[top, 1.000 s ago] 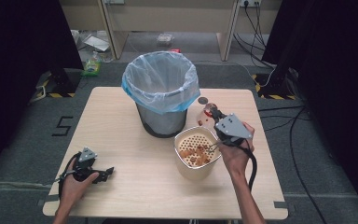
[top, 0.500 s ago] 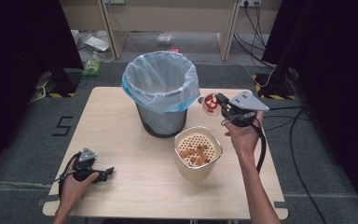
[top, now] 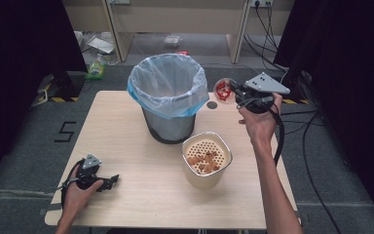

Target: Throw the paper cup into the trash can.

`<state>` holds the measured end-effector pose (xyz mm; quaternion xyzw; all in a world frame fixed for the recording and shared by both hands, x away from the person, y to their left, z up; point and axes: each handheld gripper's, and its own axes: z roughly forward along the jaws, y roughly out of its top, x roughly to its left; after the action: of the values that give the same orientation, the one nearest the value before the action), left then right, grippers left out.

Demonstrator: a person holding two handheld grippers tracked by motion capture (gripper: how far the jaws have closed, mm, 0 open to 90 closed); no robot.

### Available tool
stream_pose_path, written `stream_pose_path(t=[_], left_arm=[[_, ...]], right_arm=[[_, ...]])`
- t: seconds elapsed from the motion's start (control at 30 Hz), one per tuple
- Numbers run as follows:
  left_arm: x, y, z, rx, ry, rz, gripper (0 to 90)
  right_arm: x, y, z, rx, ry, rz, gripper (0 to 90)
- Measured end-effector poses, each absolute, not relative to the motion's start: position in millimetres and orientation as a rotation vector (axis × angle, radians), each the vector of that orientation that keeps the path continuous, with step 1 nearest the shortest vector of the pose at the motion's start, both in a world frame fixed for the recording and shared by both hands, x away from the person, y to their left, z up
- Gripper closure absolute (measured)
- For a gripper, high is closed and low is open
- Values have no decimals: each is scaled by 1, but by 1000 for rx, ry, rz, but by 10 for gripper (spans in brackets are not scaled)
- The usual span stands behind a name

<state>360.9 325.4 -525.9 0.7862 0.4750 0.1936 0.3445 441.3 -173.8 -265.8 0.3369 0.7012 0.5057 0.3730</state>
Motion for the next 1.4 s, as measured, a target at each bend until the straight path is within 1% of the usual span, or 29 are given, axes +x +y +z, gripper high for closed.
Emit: stream_pose_path(t=[0.3, 0.53, 0.77, 1.07, 1.17, 1.23, 1.33, 1.4], left_arm=[[361, 325, -526, 2040, 1235, 504, 0], [361, 325, -526, 2040, 1235, 504, 0], [361, 325, -526, 2040, 1235, 504, 0], [361, 325, -526, 2040, 1234, 504, 0], [361, 325, -526, 2040, 1235, 504, 0], [361, 325, -526, 2040, 1235, 504, 0], [361, 325, -526, 2040, 1235, 503, 0], [361, 325, -526, 2040, 1235, 503, 0]], right_arm=[[453, -169, -229, 832, 1767, 1255, 866], [466, -149, -210, 785, 1781, 1283, 862], [482, -114, -209, 751, 1840, 1305, 860], [508, -71, -222, 703, 1925, 1308, 847], [517, -57, -226, 691, 1965, 1293, 820], [522, -48, -229, 691, 1981, 1287, 731], [524, -38, -229, 679, 1987, 1263, 672], [523, -34, -227, 680, 1982, 1254, 656]])
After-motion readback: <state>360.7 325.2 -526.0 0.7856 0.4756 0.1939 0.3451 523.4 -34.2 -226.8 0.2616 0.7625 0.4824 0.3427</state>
